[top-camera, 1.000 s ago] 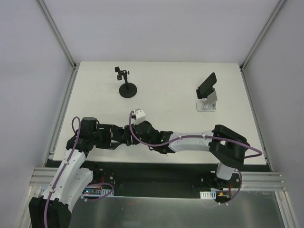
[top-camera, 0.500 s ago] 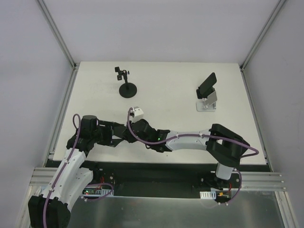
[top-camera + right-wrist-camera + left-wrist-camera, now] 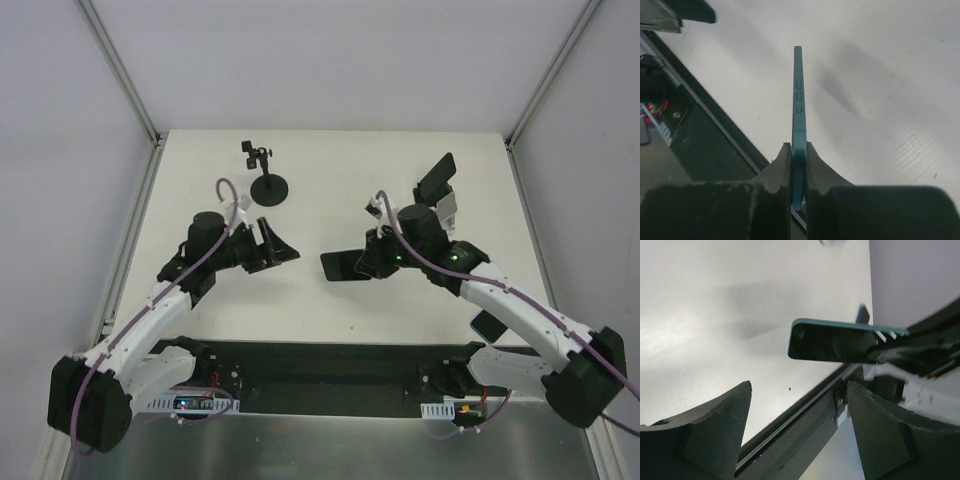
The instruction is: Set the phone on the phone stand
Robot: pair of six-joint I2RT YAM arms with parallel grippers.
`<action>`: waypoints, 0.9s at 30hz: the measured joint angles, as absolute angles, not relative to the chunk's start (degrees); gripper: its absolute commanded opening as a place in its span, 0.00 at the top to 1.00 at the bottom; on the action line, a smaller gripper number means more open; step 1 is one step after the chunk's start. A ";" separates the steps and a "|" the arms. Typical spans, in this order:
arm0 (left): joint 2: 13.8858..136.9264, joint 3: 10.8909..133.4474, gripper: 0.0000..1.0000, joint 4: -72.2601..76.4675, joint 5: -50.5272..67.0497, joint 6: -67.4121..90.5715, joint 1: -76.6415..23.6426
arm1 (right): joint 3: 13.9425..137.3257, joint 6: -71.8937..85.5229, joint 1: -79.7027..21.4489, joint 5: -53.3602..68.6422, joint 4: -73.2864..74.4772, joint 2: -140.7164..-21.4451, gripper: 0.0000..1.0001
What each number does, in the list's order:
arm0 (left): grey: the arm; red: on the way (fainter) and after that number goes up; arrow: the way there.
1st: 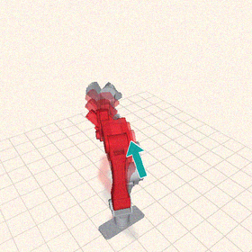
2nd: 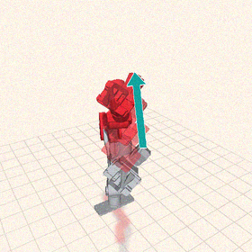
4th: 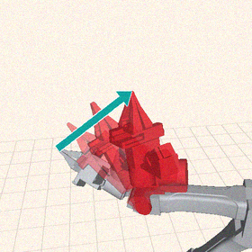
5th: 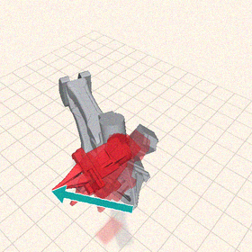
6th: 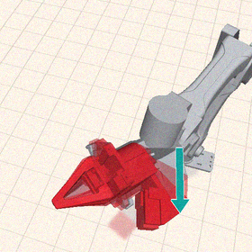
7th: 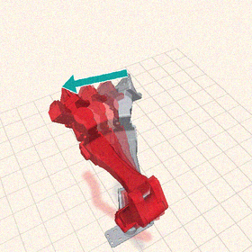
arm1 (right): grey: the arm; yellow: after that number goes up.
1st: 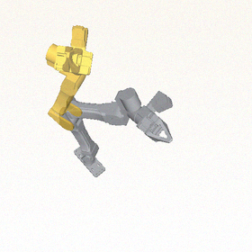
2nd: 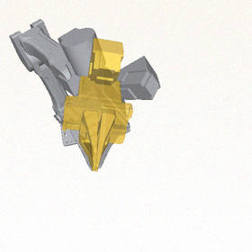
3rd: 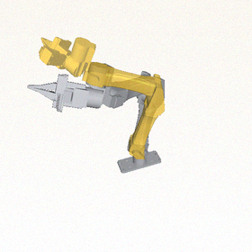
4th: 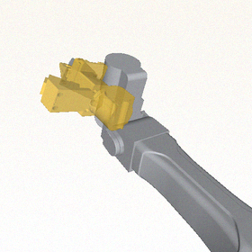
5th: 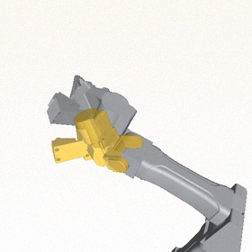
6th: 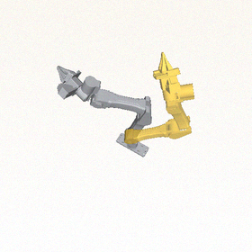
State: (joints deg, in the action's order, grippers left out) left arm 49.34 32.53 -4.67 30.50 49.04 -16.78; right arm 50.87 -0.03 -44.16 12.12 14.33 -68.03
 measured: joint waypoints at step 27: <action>89.30 40.36 0.83 57.14 77.43 32.93 -42.83 | 50.35 -8.14 -32.71 46.87 37.32 -55.88 0.99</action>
State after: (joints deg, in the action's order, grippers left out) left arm 89.30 40.36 57.14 77.43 32.93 -42.83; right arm 50.35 -8.14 -32.71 46.87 37.32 -55.88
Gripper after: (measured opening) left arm 0.276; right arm 0.091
